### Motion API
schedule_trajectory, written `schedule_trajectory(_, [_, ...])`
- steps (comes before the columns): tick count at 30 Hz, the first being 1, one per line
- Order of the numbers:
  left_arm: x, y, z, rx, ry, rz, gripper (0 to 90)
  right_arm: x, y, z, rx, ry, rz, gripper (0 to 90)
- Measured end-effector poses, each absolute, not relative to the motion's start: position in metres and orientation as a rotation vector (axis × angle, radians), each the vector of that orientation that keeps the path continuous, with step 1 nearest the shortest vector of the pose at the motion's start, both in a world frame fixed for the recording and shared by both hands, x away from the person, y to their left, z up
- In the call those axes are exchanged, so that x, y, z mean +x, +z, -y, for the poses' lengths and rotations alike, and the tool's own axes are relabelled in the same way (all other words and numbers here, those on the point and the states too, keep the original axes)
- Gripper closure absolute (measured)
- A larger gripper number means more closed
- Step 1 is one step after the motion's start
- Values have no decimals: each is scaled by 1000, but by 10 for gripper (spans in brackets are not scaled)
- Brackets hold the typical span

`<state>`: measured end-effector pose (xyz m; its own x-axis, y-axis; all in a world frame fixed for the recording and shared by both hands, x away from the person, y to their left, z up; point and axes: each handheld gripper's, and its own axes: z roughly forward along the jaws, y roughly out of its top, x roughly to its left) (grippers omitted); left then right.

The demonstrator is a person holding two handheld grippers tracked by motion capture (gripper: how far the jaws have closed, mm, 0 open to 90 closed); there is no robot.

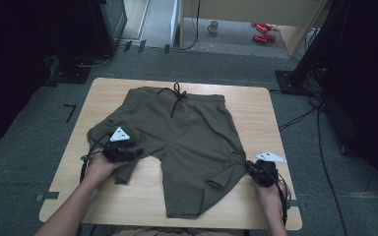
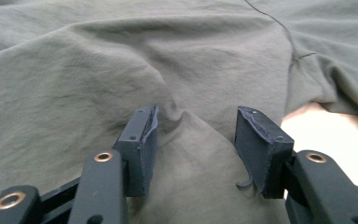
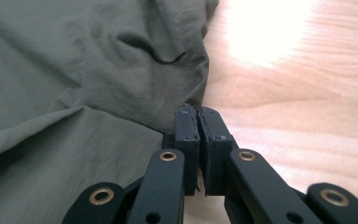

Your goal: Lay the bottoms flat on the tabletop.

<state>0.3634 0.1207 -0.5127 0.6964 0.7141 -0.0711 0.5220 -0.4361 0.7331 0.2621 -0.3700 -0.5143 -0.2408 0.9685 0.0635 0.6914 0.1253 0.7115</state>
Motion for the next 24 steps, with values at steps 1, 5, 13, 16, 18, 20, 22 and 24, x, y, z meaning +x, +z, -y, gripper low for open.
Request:
schedule_trajectory(1, [364,-513,-120,2134,328,-946,520,265,-515,371,1598,892,-1988,877])
schedule_trajectory(5, [372,-513,-118,2111,352,-991,580,280,-515,373,1584,885,-1979,880])
schedule_trajectory(13, [398,-514,-111,2078,393,-1061,610,316,-516,372,1565,870,-1964,882])
schedule_trajectory(16, [409,-513,-110,2045,382,-1118,615,330,-516,376,1583,869,-1955,879])
schedule_trajectory(18, [410,-513,-109,2030,368,-1143,607,338,-516,379,1607,874,-1939,874])
schedule_trajectory(20, [408,-512,-108,2051,365,-1125,576,342,-516,380,1618,882,-1927,840])
schedule_trajectory(22, [404,-513,-110,2062,353,-1088,535,342,-516,381,1627,896,-1926,777])
schedule_trajectory(24, [401,-513,-112,2072,348,-1067,525,339,-516,382,1624,903,-1940,757])
